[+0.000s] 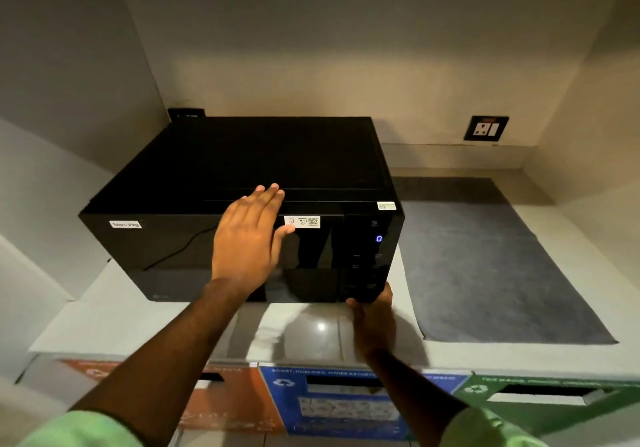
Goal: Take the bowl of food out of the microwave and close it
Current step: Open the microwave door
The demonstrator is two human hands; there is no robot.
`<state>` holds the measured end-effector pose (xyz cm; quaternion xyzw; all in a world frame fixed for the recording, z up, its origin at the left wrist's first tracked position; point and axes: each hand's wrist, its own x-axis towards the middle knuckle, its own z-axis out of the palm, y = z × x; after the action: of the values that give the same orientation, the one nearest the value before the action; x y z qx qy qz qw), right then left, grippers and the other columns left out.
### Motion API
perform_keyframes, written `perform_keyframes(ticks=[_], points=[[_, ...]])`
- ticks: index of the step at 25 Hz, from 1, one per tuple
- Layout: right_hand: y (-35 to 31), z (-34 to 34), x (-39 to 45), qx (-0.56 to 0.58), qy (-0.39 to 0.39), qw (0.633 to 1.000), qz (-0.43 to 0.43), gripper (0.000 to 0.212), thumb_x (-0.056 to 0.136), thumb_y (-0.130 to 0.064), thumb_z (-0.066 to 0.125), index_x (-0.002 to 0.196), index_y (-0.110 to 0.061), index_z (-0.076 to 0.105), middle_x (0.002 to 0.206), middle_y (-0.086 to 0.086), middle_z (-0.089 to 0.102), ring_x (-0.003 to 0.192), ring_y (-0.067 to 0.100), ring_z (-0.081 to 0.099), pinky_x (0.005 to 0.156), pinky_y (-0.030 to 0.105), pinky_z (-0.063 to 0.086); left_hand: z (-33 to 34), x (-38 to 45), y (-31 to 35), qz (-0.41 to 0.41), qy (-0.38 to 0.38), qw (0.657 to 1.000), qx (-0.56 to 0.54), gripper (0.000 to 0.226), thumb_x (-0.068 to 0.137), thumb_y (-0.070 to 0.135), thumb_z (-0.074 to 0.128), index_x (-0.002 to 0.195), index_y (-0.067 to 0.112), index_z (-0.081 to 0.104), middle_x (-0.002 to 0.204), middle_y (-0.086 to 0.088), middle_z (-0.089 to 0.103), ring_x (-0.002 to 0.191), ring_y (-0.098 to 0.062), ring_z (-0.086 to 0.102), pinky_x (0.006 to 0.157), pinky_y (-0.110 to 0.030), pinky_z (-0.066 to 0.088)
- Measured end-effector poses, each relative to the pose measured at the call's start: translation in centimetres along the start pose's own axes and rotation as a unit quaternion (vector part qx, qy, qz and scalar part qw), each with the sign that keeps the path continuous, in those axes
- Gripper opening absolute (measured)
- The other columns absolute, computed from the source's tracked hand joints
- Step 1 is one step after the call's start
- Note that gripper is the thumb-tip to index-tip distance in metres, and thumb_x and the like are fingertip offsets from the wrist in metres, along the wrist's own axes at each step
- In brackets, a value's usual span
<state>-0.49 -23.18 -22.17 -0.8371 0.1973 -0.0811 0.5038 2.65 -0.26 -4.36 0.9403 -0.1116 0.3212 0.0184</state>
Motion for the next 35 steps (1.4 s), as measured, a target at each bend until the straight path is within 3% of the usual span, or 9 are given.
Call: perform_keyframes(ticks=[4,11,13,19,22,24,28,32,35], points=[[0.3,0.3,0.6,-0.052,0.022,0.998,-0.007,0.078,0.083,-0.044,0.076,0.144,-0.013,0.039,0.131,0.011,0.065,0.120,0.034,0.065,0.094,0.048,0.056,0.4,-0.1,0.0,-0.007,0.004,1.000,0.006,0.059,0.102,0.050,0.037,0.149,0.015,0.045,0.156,-0.003,0.049,0.147,-0.020,0.041,0.120,-0.041,0.033],[-0.8,1.3,0.7,0.019,0.066,0.998,0.001,0.066,0.084,-0.031,0.080,0.136,-0.012,0.044,0.123,0.012,0.067,0.114,0.034,0.068,0.089,0.041,0.057,-1.0,-1.5,0.2,0.003,-0.003,1.000,-0.026,0.061,0.101,0.051,0.035,0.150,0.016,0.046,0.156,-0.001,0.049,0.148,-0.019,0.041,0.121,-0.041,0.033],[-0.7,1.0,0.6,0.048,0.052,0.997,0.008,0.072,0.083,-0.027,0.082,0.141,-0.013,0.042,0.131,0.014,0.065,0.119,0.035,0.066,0.095,0.044,0.058,-1.6,-2.2,0.2,0.003,-0.013,0.999,-0.031,0.060,0.101,0.050,0.039,0.150,0.017,0.046,0.156,0.000,0.049,0.149,-0.019,0.040,0.122,-0.042,0.033],[-0.8,-2.3,0.4,0.059,-0.069,0.996,-0.008,0.091,0.085,-0.020,0.080,0.155,-0.017,0.022,0.155,0.011,0.050,0.140,0.034,0.053,0.116,0.042,0.044,-4.0,-3.7,0.3,0.005,-0.044,0.997,-0.066,0.062,0.099,0.052,0.041,0.150,0.019,0.045,0.159,0.000,0.045,0.150,-0.018,0.038,0.124,-0.042,0.030],[-2.2,-3.9,-0.2,0.064,-0.088,0.992,-0.060,0.093,0.084,-0.018,0.081,0.156,-0.019,0.022,0.156,0.009,0.048,0.140,0.031,0.052,0.115,0.048,0.047,-5.2,-5.2,0.2,0.007,-0.043,0.994,-0.100,0.061,0.098,0.054,0.040,0.150,0.021,0.045,0.161,0.001,0.041,0.150,-0.017,0.037,0.124,-0.042,0.029],[-3.8,-4.9,-1.1,0.069,-0.065,0.991,-0.099,0.089,0.083,-0.018,0.081,0.154,-0.019,0.026,0.152,0.008,0.049,0.138,0.030,0.054,0.114,0.045,0.048,-6.5,-6.5,0.0,0.010,-0.035,0.990,-0.138,0.059,0.098,0.053,0.040,0.149,0.022,0.048,0.161,0.003,0.043,0.150,-0.015,0.038,0.123,-0.042,0.031],[-7.3,-6.7,-3.1,-0.009,0.020,0.984,-0.176,0.091,0.085,-0.026,0.080,0.155,-0.016,0.024,0.155,0.009,0.043,0.139,0.031,0.051,0.109,0.032,0.046,-9.1,-9.5,-0.9,0.004,-0.008,0.976,-0.219,0.051,0.098,0.048,0.045,0.140,0.023,0.059,0.149,0.005,0.057,0.144,-0.011,0.047,0.119,-0.042,0.037],[-10.7,-7.9,-5.7,-0.148,0.098,0.954,-0.241,0.100,0.088,-0.032,0.075,0.162,-0.019,0.008,0.173,0.003,0.011,0.156,0.028,0.028,0.112,0.026,0.036,-12.3,-12.3,-1.7,-0.054,0.038,0.950,-0.305,0.031,0.093,0.030,0.057,0.116,0.023,0.078,0.122,0.008,0.075,0.123,-0.005,0.063,0.109,-0.036,0.047],[-12.8,-8.8,-5.2,-0.241,0.102,0.932,-0.253,0.103,0.088,-0.033,0.074,0.162,-0.016,0.005,0.174,0.006,0.002,0.160,0.030,0.014,0.126,0.041,0.025,-13.9,-12.8,-2.9,-0.097,-0.006,0.941,-0.325,0.031,0.088,0.026,0.059,0.110,0.029,0.080,0.117,0.012,0.077,0.119,-0.004,0.066,0.105,-0.035,0.053]])
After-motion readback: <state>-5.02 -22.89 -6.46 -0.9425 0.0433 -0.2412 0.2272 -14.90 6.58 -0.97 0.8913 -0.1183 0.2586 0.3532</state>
